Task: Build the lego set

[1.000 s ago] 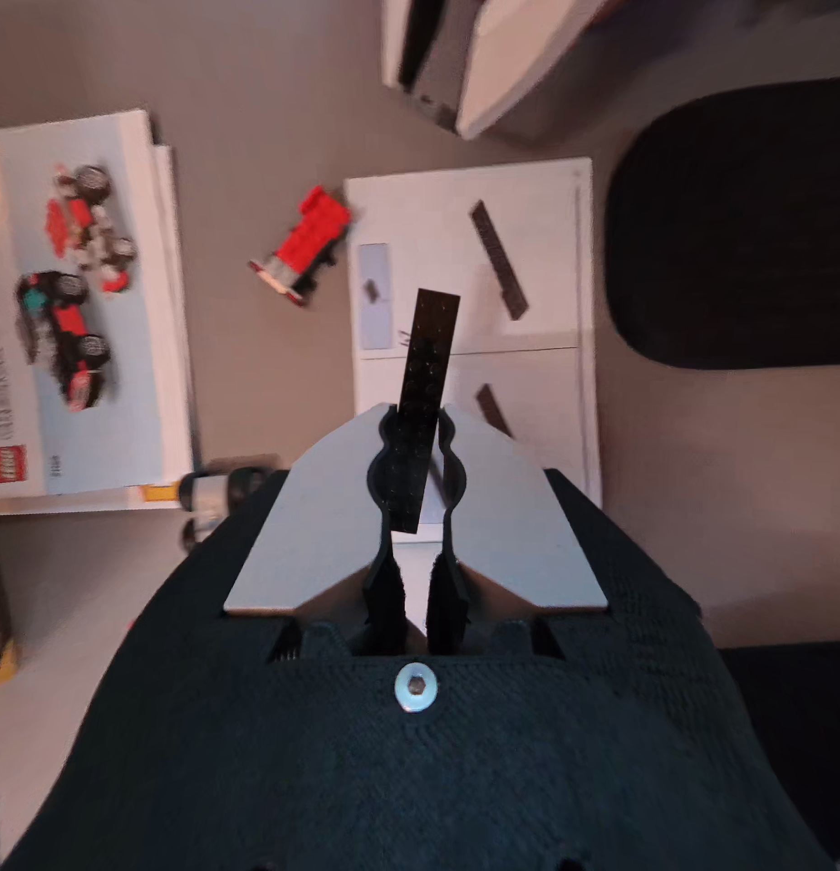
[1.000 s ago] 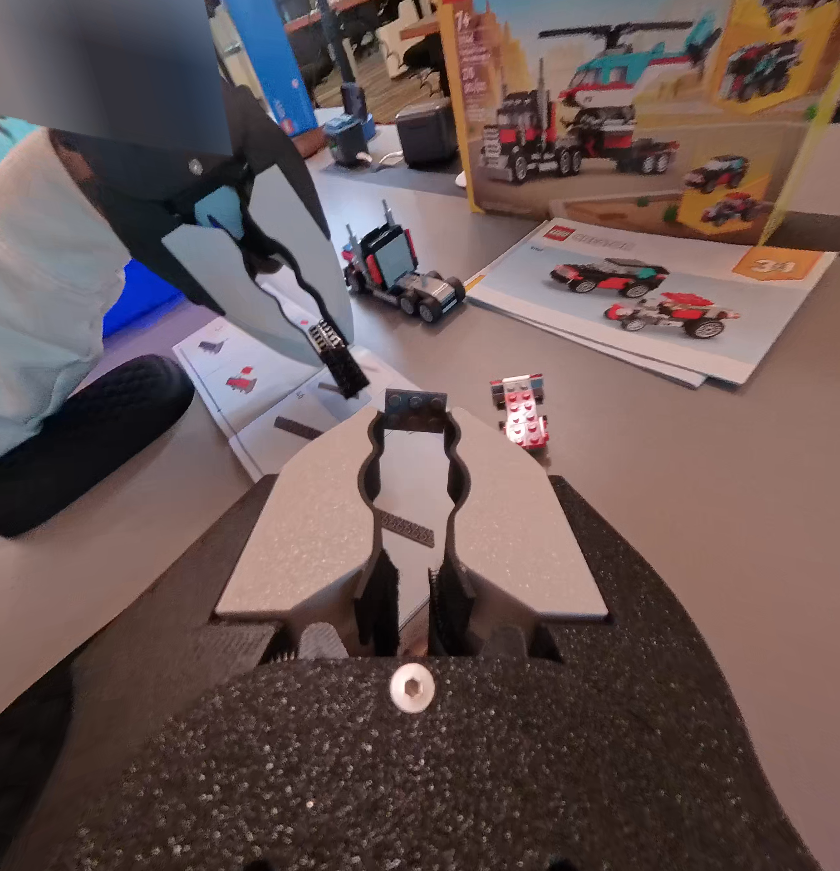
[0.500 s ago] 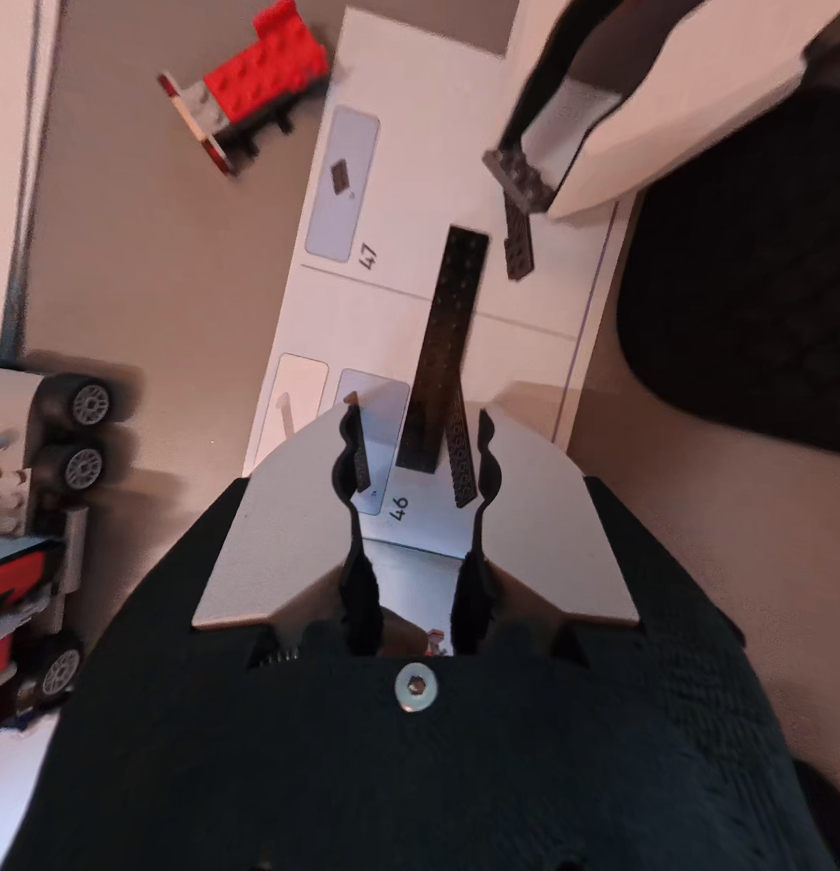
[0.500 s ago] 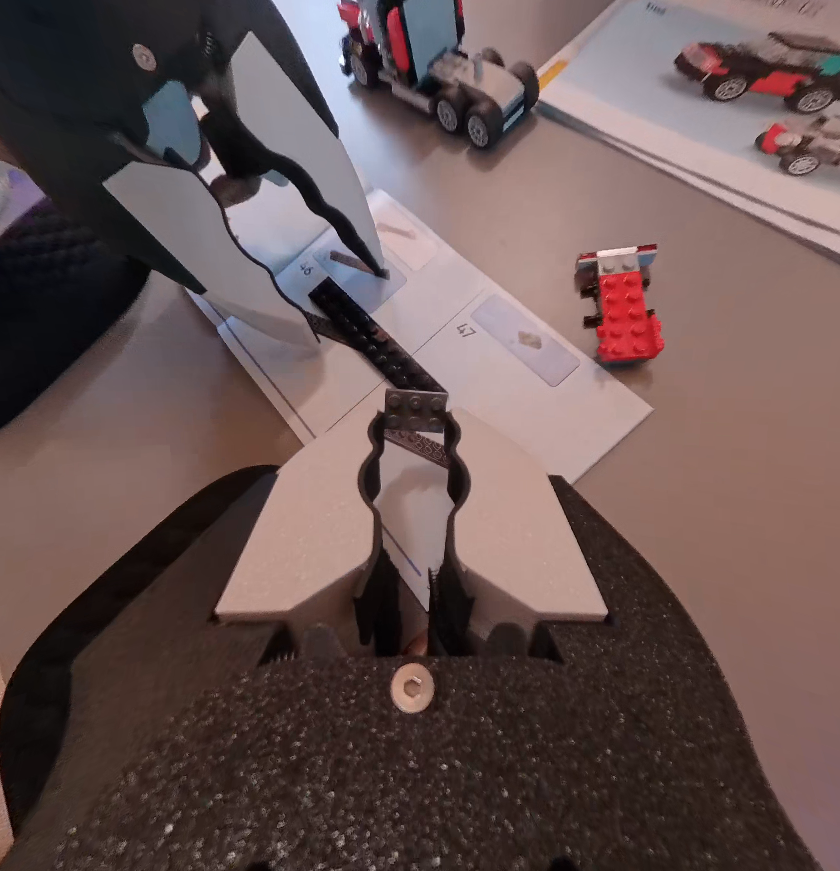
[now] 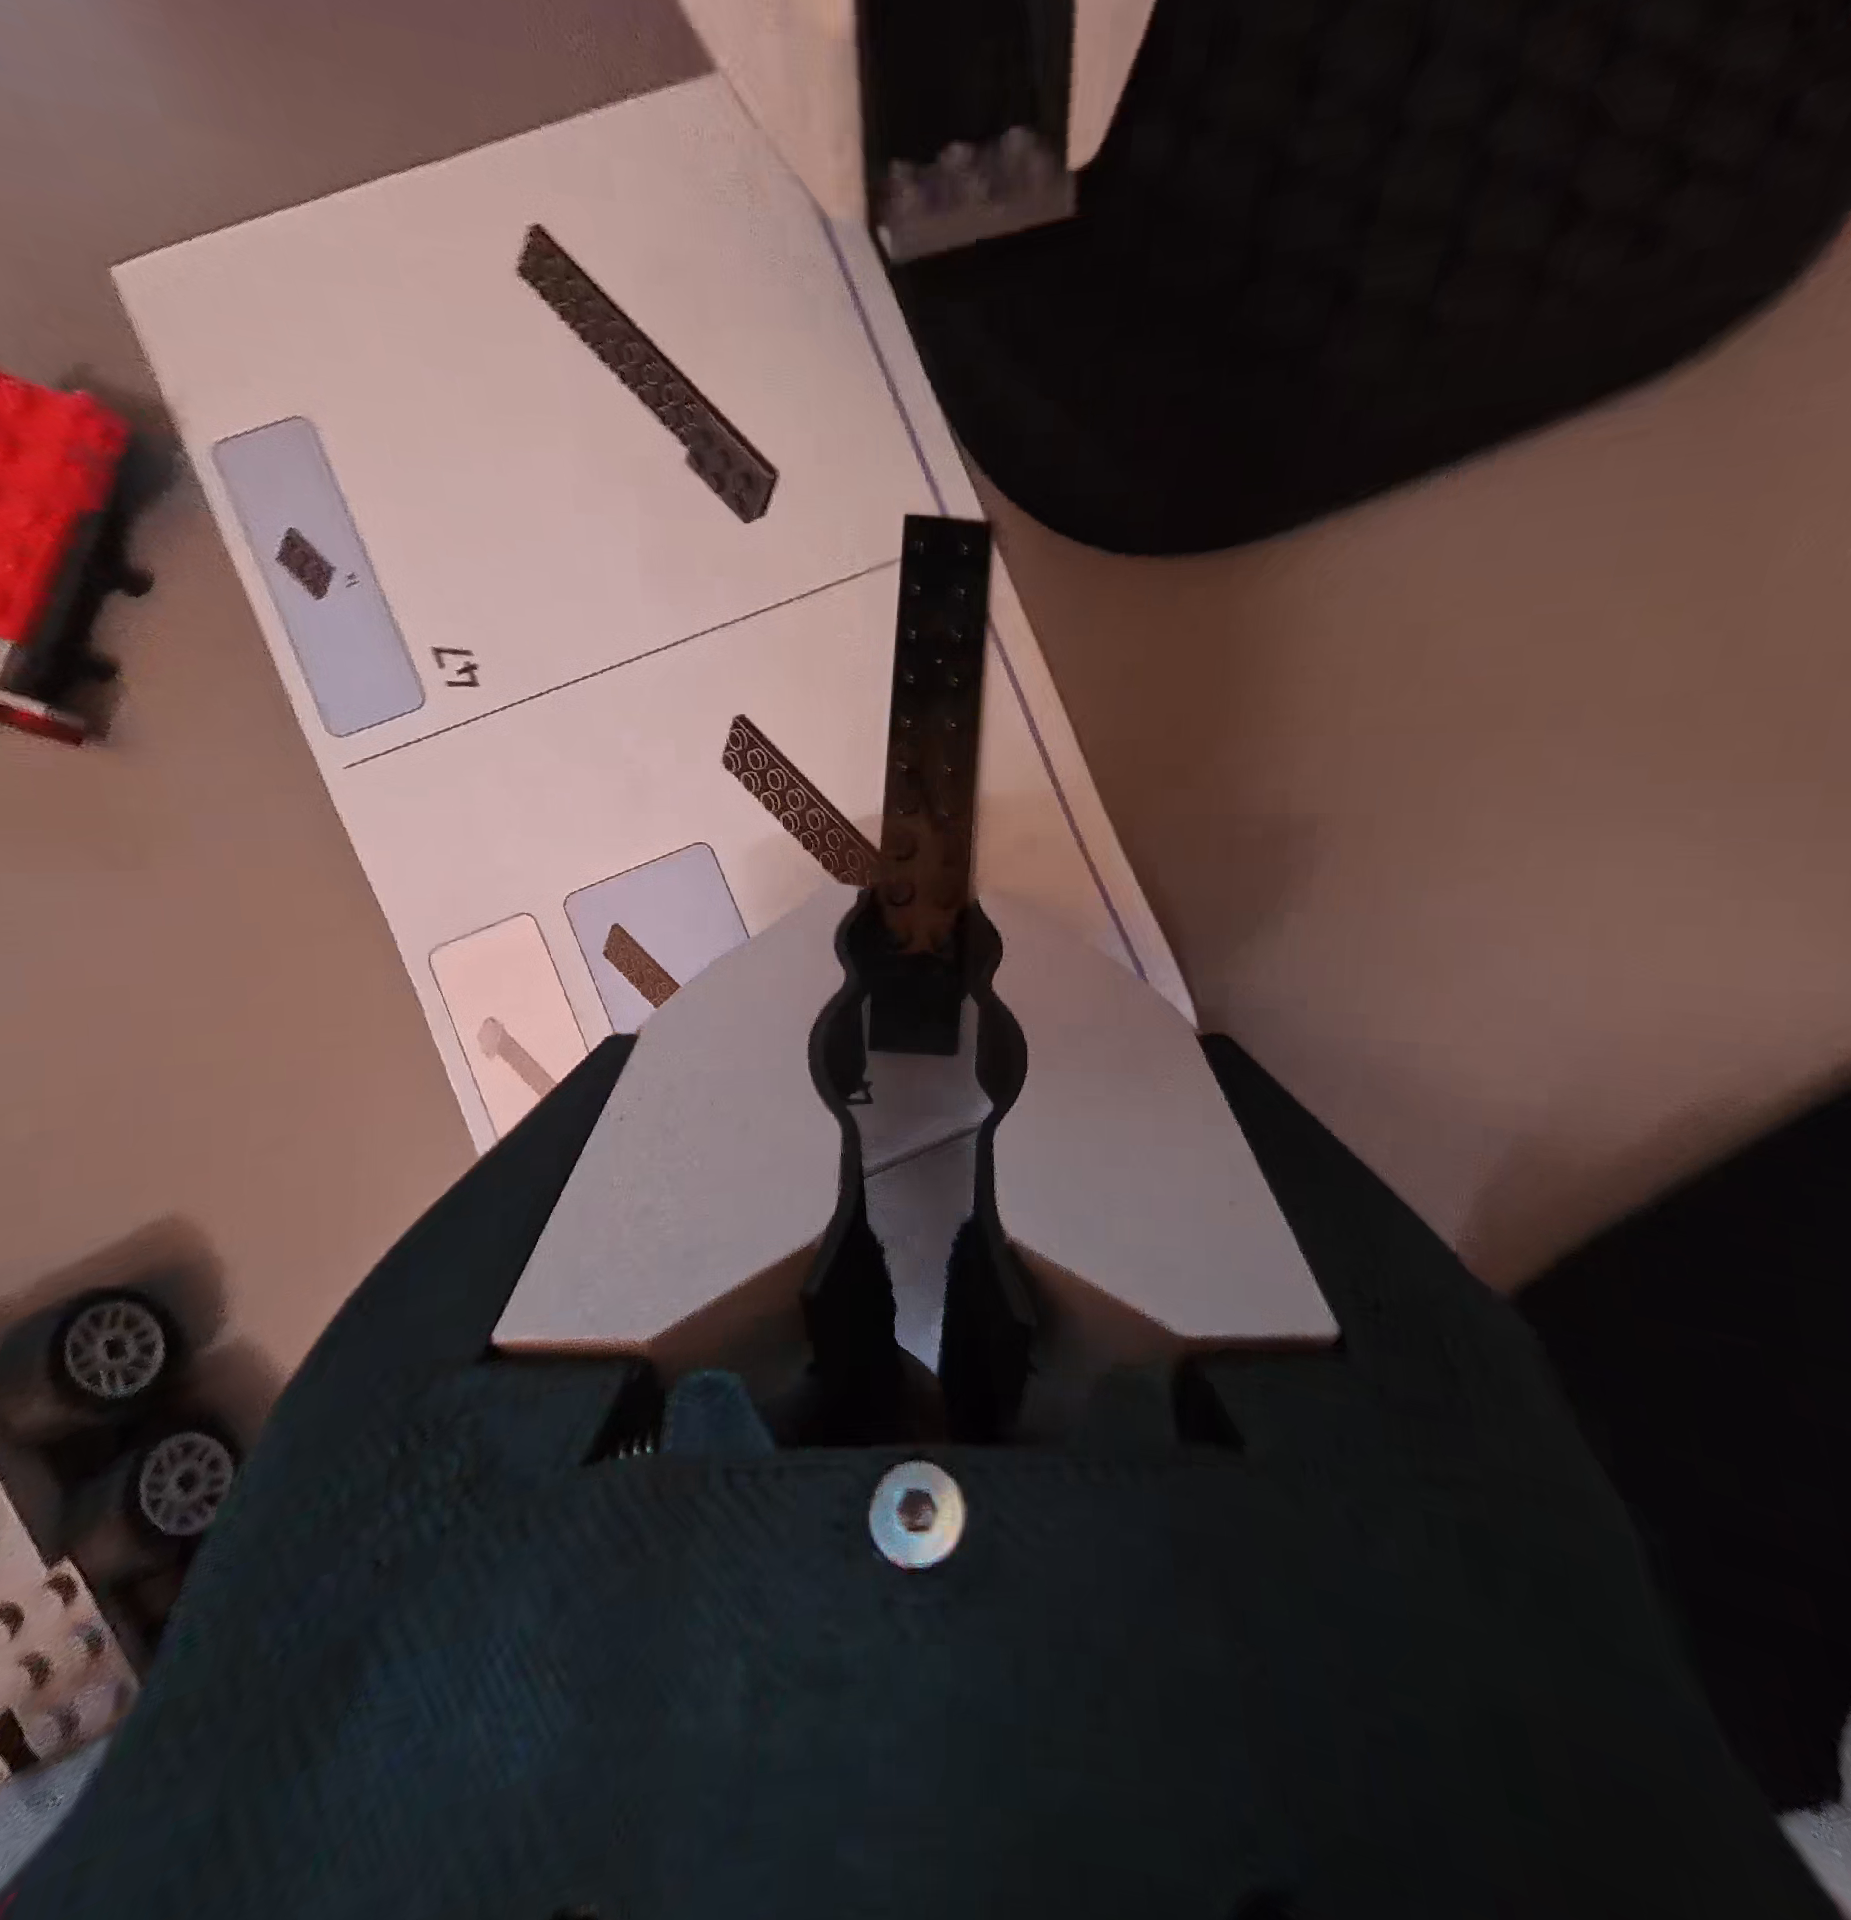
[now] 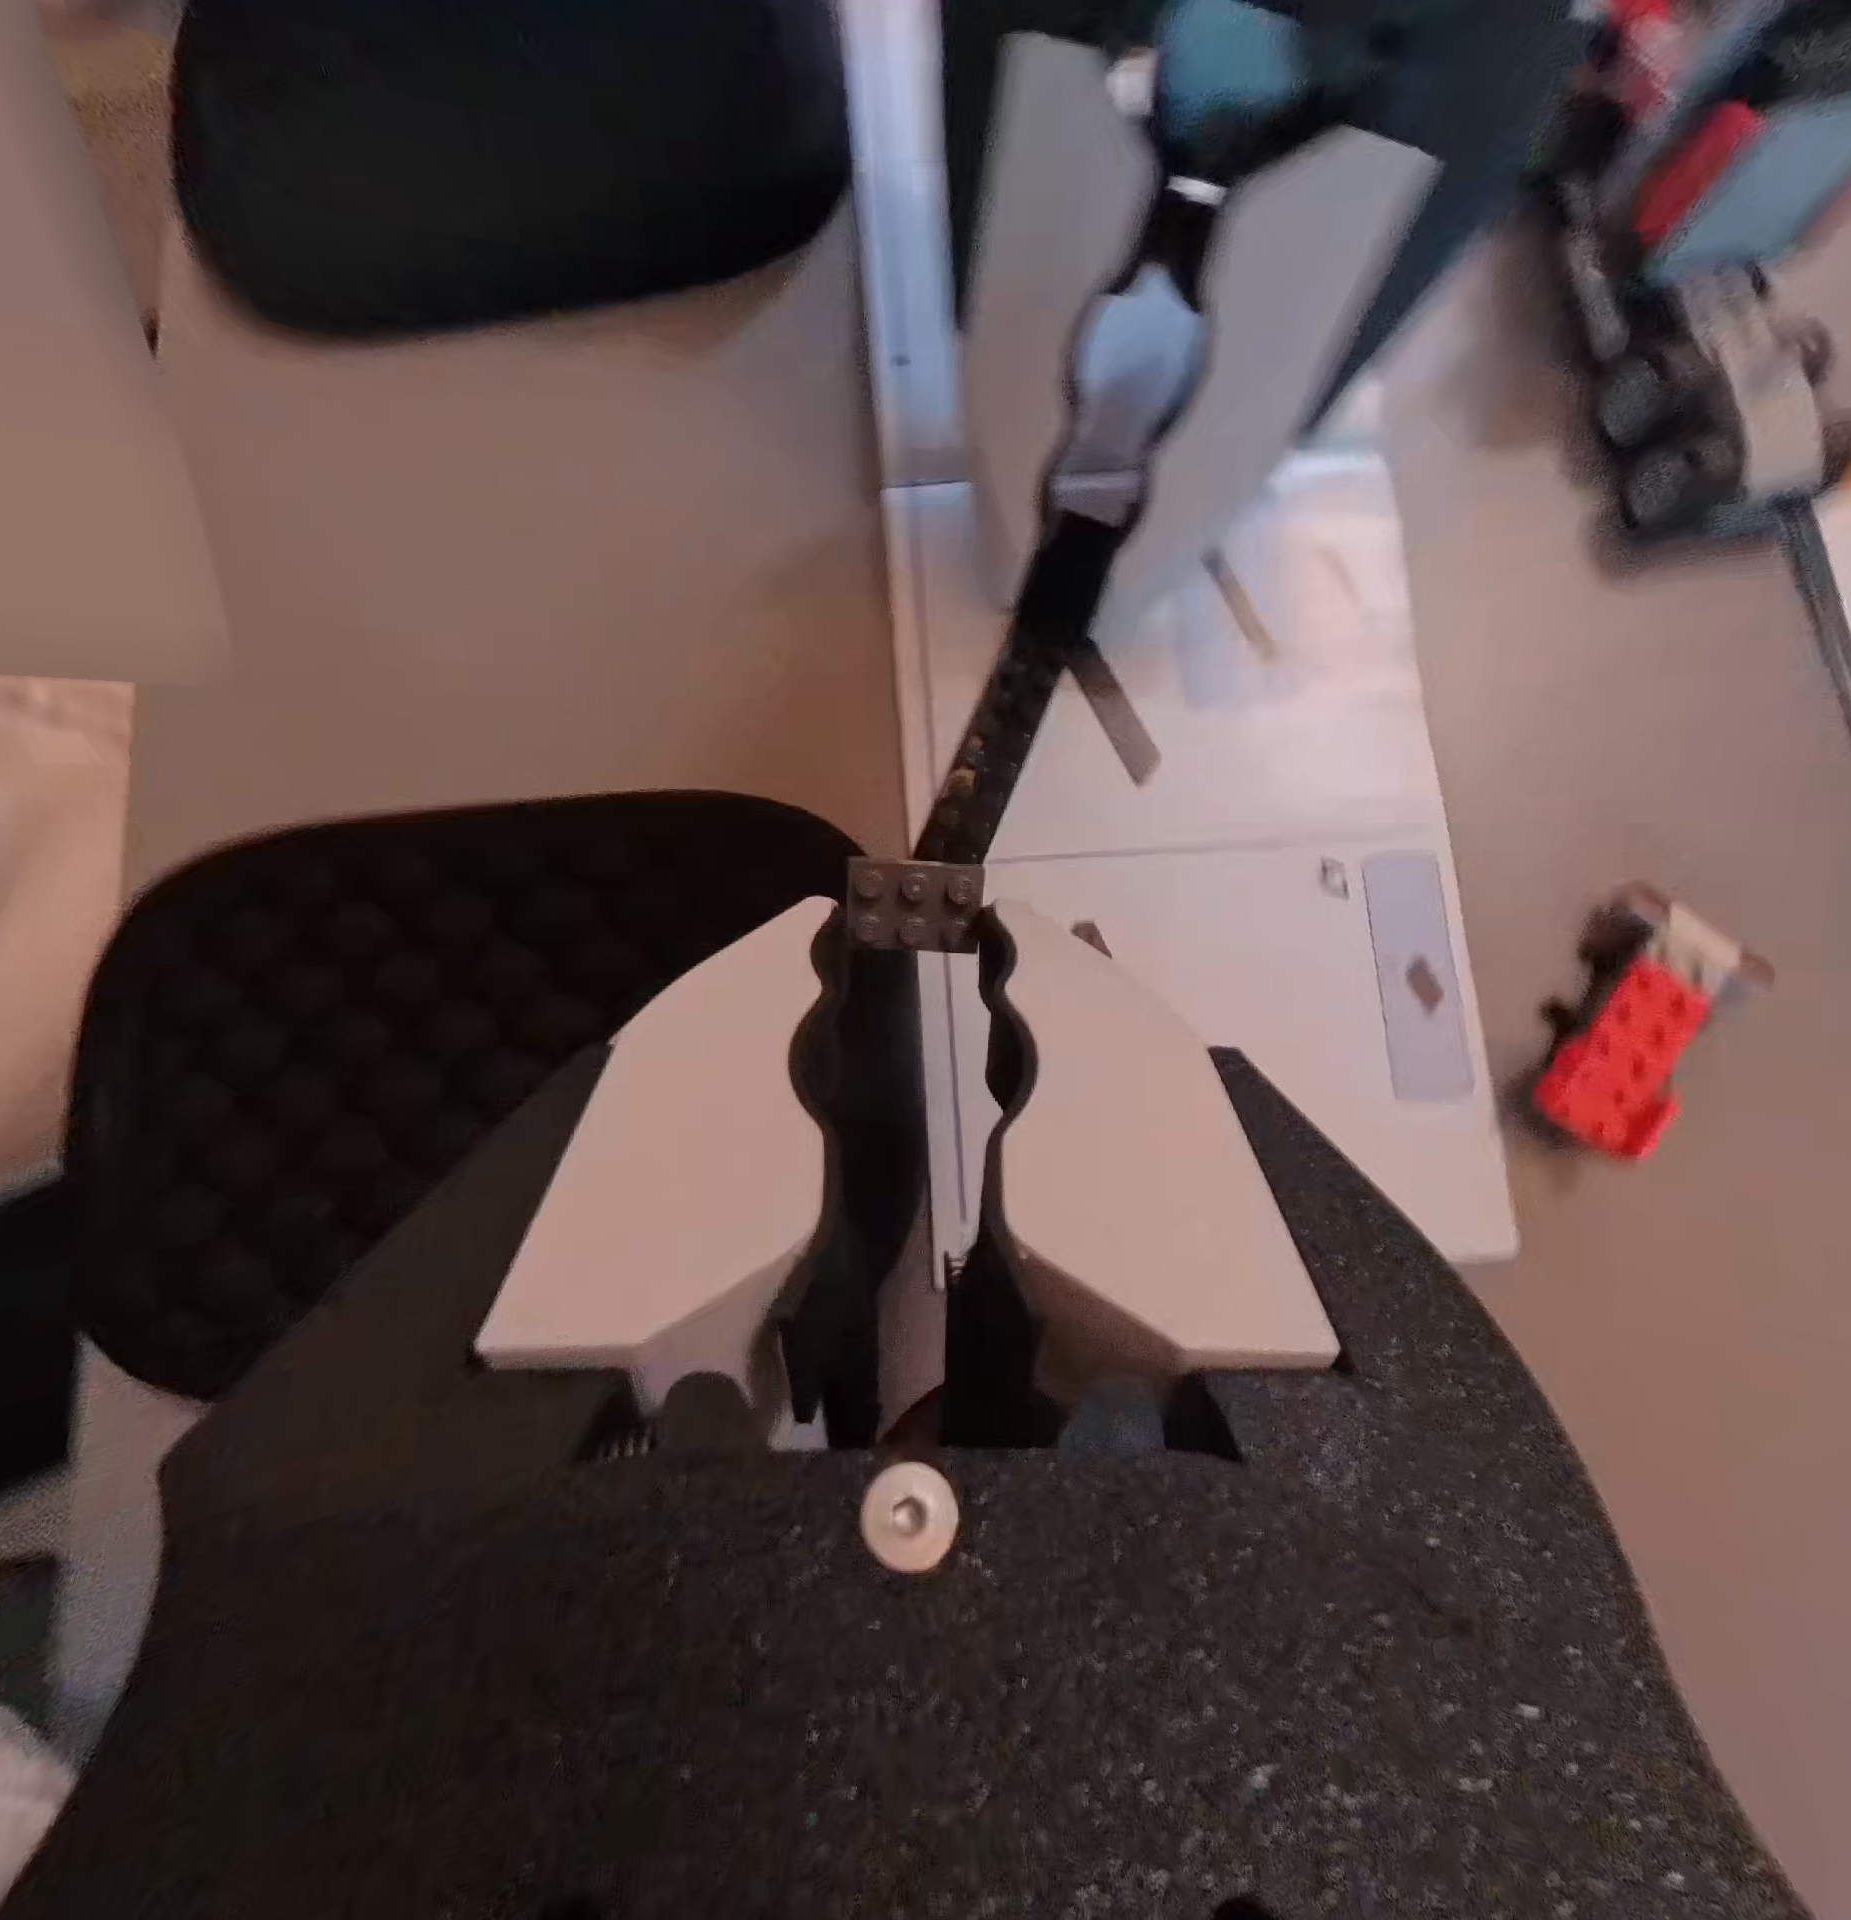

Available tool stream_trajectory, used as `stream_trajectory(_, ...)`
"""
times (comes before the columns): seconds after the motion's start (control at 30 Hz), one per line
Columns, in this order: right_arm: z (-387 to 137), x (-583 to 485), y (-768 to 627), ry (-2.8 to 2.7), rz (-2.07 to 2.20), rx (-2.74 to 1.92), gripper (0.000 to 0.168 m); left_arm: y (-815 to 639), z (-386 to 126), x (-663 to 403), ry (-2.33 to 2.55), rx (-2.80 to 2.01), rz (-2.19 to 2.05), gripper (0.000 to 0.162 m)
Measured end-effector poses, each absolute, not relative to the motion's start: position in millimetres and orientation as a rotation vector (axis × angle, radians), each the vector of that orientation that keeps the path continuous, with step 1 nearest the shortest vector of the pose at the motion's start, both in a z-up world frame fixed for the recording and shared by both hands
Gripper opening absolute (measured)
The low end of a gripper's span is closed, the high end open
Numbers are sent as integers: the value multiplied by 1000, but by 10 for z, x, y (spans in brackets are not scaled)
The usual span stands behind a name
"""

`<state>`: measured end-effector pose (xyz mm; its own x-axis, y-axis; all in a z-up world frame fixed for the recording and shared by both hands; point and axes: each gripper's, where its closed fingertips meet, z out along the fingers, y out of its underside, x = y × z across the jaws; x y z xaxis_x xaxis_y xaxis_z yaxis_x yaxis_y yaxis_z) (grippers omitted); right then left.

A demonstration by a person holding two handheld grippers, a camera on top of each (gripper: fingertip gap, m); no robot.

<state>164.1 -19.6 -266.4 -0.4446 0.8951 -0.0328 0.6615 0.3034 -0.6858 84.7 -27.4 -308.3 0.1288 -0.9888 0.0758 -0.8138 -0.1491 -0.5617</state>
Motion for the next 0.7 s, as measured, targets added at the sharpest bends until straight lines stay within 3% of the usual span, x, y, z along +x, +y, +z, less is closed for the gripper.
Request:
stream_trajectory(0.23,-2759,1371,-280,-2569,649,-846,25,-267,-3078,804,1859,-1905,-752,16)
stream_trajectory(0.7,-2978,1298,-352,-2950,377,-316,24,-247,-3079,829,1934,-1713,-782,16)
